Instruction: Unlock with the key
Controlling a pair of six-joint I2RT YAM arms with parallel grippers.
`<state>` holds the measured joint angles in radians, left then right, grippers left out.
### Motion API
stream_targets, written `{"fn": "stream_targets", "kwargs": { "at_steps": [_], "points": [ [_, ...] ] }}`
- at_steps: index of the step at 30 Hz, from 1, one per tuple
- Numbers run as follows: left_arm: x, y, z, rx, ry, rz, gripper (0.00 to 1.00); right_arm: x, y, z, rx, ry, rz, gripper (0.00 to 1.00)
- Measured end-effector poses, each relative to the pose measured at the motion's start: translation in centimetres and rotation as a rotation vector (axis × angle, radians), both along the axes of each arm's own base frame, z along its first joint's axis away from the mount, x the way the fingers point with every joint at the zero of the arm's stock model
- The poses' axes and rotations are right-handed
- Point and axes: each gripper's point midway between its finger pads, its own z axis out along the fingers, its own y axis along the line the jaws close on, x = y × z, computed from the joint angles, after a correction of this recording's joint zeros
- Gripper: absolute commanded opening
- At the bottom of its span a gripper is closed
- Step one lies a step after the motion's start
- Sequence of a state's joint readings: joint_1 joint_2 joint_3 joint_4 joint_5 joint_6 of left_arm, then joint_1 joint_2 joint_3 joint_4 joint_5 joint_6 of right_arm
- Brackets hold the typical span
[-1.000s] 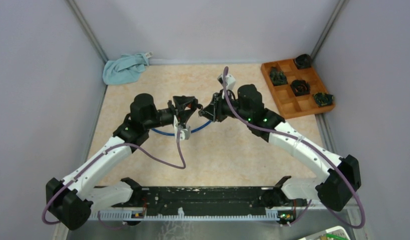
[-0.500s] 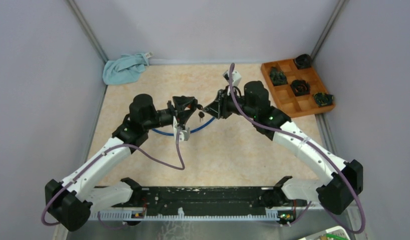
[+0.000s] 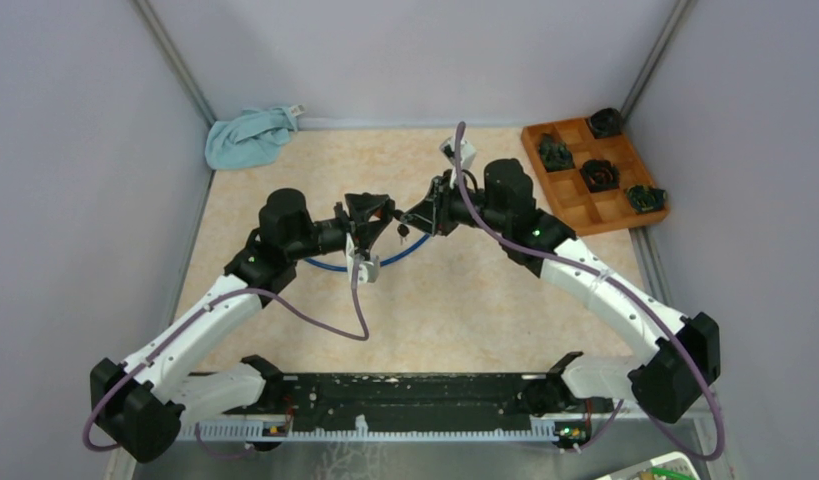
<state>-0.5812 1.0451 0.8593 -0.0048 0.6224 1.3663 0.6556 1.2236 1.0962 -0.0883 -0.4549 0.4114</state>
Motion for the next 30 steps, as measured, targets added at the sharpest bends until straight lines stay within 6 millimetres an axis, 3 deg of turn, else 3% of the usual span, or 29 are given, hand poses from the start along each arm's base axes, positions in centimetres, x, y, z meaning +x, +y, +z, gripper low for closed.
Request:
{"fn": "stream_targets", "kwargs": {
  "at_steps": [3, 14, 19, 30],
  "points": [
    [0.0, 0.0, 0.0, 0.000, 0.000, 0.000, 0.00, 0.2, 0.3, -0.1, 0.004, 0.001, 0.007, 0.11],
    [0.6, 0.6, -0.7, 0.021, 0.017, 0.042, 0.00, 1.0, 1.3, -0.6, 0.008, 0.023, 0.031, 0.09],
    [0.8, 0.9, -0.7, 0.024, 0.016, 0.054, 0.00, 1.1, 1.7, -0.7, 0.012, 0.035, 0.042, 0.00],
    [1.2, 1.1, -0.3, 0.021, -0.019, 0.065, 0.00, 1.2, 2.1, -0.2, 0.082, 0.122, 0.031, 0.00]
  ]
}}
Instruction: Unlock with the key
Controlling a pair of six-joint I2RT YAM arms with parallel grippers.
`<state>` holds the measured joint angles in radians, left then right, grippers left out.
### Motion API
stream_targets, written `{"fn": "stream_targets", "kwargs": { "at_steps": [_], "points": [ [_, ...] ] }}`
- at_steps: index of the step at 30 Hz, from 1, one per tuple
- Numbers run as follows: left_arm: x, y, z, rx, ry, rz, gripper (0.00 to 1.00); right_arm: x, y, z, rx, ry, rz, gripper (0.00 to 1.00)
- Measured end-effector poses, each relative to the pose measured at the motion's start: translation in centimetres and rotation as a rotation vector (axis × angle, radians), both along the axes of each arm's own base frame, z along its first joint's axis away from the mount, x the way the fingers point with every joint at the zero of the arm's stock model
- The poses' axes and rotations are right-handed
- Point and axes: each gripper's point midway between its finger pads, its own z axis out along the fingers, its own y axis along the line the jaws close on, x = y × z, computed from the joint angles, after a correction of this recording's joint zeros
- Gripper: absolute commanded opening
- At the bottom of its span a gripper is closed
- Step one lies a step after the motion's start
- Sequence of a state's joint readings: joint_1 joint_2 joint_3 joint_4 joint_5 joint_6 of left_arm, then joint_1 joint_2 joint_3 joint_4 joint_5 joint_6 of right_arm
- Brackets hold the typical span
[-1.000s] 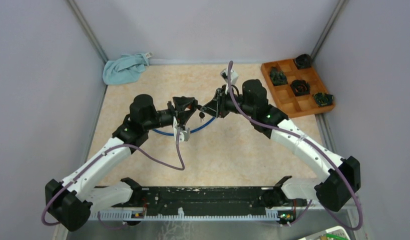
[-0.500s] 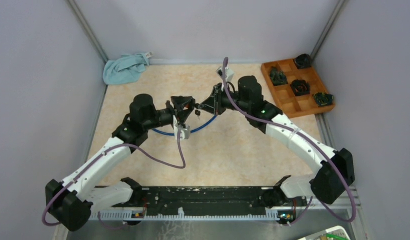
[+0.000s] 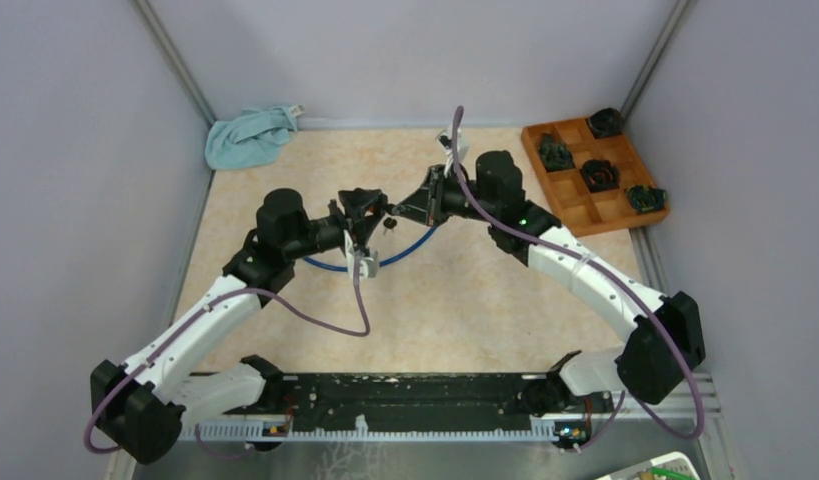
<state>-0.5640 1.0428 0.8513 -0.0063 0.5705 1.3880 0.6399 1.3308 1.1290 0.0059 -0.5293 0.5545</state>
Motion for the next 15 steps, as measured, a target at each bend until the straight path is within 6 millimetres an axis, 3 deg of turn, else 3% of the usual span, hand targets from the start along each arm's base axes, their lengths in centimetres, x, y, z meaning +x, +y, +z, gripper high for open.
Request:
{"fn": "stream_targets", "kwargs": {
  "at_steps": [13, 15],
  "points": [
    [-0.3, 0.4, -0.9, 0.021, -0.170, -0.018, 0.00, -0.5, 0.4, -1.5, 0.138, 0.259, -0.047, 0.00],
    [-0.3, 0.4, -0.9, 0.028, -0.183, -0.022, 0.00, -0.4, 0.3, -1.7, 0.132, 0.266, -0.056, 0.12]
  ]
}}
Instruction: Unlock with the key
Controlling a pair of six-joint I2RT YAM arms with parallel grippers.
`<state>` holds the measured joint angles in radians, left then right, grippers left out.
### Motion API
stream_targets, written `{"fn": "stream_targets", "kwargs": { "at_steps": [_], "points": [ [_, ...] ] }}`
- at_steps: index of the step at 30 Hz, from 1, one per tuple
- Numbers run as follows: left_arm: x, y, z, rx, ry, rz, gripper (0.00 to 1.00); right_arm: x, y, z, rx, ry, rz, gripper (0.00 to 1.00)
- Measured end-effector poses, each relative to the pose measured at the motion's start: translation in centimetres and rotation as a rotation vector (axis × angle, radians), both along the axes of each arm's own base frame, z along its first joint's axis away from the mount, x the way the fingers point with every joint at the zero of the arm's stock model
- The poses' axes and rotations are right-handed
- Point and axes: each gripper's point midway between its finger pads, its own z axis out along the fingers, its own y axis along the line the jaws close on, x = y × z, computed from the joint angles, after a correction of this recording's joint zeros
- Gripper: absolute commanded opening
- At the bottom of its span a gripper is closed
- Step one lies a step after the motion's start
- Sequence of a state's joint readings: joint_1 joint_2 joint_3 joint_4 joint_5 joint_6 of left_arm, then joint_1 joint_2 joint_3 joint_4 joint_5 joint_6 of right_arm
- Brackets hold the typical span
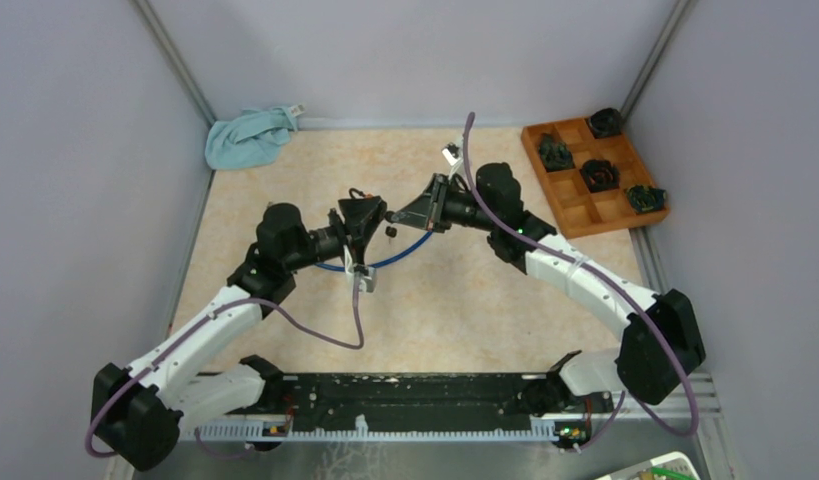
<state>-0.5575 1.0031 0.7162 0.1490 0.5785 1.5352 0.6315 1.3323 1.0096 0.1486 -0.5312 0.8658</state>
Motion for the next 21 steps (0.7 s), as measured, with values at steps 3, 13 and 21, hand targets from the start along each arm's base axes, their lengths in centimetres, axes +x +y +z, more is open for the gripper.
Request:
{"fn": "stream_targets", "kwargs": {
  "at_steps": [3, 13, 21],
  "points": [
    [-0.2, -0.1, -0.1, 0.009, -0.018, -0.014, 0.00, -0.2, -0.1, -0.1, -0.005, 0.009, 0.001, 0.39],
    [-1.7, -1.4, -0.3, -0.012, 0.027, -0.093, 0.00, 0.4, -1.9, 1.5, -0.080, -0.217, -0.068, 0.59],
    [-1.0, -2.0, 1.2, -0.057, 0.135, -0.082, 0.00, -0.8, 0.0, 1.8, -0.138, -0.460, -0.016, 0.54]
  ]
}}
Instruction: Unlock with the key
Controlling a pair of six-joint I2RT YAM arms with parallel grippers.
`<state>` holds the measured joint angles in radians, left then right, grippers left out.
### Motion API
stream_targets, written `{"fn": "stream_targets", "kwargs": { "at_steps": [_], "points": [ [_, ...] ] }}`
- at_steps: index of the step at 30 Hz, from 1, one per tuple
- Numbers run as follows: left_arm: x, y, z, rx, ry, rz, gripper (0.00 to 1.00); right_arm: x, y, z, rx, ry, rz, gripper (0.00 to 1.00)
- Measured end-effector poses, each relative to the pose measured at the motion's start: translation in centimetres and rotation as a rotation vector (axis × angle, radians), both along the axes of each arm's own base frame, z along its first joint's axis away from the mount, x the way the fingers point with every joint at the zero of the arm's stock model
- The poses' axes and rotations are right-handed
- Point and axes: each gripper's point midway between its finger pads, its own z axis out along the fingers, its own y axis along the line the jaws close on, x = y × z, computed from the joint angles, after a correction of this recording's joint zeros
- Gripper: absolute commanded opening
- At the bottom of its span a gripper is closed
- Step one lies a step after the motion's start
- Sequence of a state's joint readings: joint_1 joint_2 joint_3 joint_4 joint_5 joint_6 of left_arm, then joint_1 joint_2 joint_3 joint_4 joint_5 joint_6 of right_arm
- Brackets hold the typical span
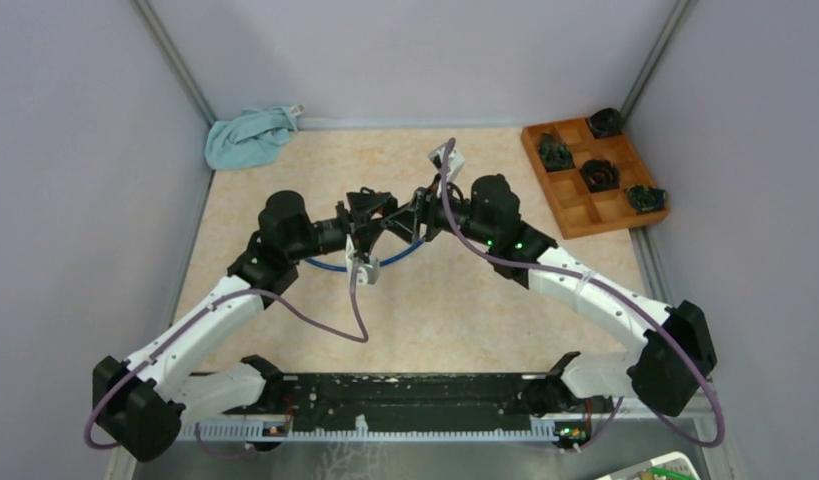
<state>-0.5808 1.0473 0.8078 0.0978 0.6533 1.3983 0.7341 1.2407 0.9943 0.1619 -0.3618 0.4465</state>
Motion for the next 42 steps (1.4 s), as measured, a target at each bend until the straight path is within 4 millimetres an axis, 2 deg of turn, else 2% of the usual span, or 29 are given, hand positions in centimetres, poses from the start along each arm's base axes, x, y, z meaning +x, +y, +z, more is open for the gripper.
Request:
{"fn": "stream_targets", "kwargs": {
  "at_steps": [4, 9, 10, 12, 13, 14, 15, 17, 18, 21, 25, 29, 32, 35, 37, 42],
  "points": [
    [0.1, -0.1, 1.1, -0.025, 0.021, 0.005, 0.00, 0.7, 0.6, -0.6, -0.015, -0.027, -0.014, 0.45],
    [-0.1, 0.0, 0.3, -0.012, 0.061, 0.004, 0.00, 1.7, 1.1, -1.1, 0.006, -0.021, -0.054, 0.44],
    [-0.2, 0.0, 0.2, -0.009, 0.066, 0.003, 0.00, 1.9, 1.2, -1.0, 0.023, -0.018, -0.064, 0.39],
    [-0.2, 0.0, -0.1, -0.003, 0.076, 0.002, 0.03, 2.0, 1.4, -0.7, 0.040, -0.013, -0.067, 0.18],
    [-0.2, 0.1, -0.2, 0.000, 0.080, 0.006, 0.17, 2.0, 1.6, -0.6, 0.054, -0.008, -0.065, 0.06],
    [-0.2, 0.1, -0.3, 0.004, 0.086, 0.007, 0.38, 2.2, 1.6, -0.7, 0.053, -0.004, -0.075, 0.00],
    [-0.1, 0.2, -0.4, 0.007, 0.098, 0.015, 0.58, 2.3, 1.7, -0.9, 0.051, -0.001, -0.076, 0.00],
    [0.0, 0.4, -0.6, 0.009, 0.125, 0.031, 0.89, 2.4, 1.8, -1.2, 0.044, 0.002, -0.079, 0.00],
    [0.1, 0.5, -0.7, 0.009, 0.132, 0.037, 0.99, 2.5, 1.7, -1.5, 0.039, 0.012, -0.087, 0.00],
    [0.9, 0.6, -0.3, 0.006, 0.164, 0.084, 1.00, 3.0, 1.2, -2.8, 0.000, 0.046, -0.120, 0.00],
    [3.5, 1.4, -0.8, 0.024, 0.265, 0.199, 1.00, 4.4, -0.5, -4.5, -0.020, 0.086, -0.171, 0.00],
    [7.7, 4.6, -1.8, 0.045, 0.409, 0.380, 1.00, 5.5, -3.3, -8.9, -0.081, 0.189, -0.229, 0.00],
    [9.0, 7.2, -3.4, 0.072, 0.531, 0.472, 0.98, 5.9, -4.0, -11.6, -0.120, 0.247, -0.236, 0.00],
    [7.7, 8.7, -5.5, 0.122, 0.646, 0.482, 0.92, 5.3, -3.4, -12.7, -0.135, 0.278, -0.186, 0.00],
    [5.9, 8.5, -6.6, 0.154, 0.718, 0.434, 0.87, 4.5, -2.8, -13.0, -0.132, 0.292, -0.128, 0.00],
    [1.9, 7.3, -7.4, 0.178, 0.822, 0.285, 0.79, 3.1, -1.4, -12.1, -0.110, 0.298, 0.000, 0.00]
  ]
}}
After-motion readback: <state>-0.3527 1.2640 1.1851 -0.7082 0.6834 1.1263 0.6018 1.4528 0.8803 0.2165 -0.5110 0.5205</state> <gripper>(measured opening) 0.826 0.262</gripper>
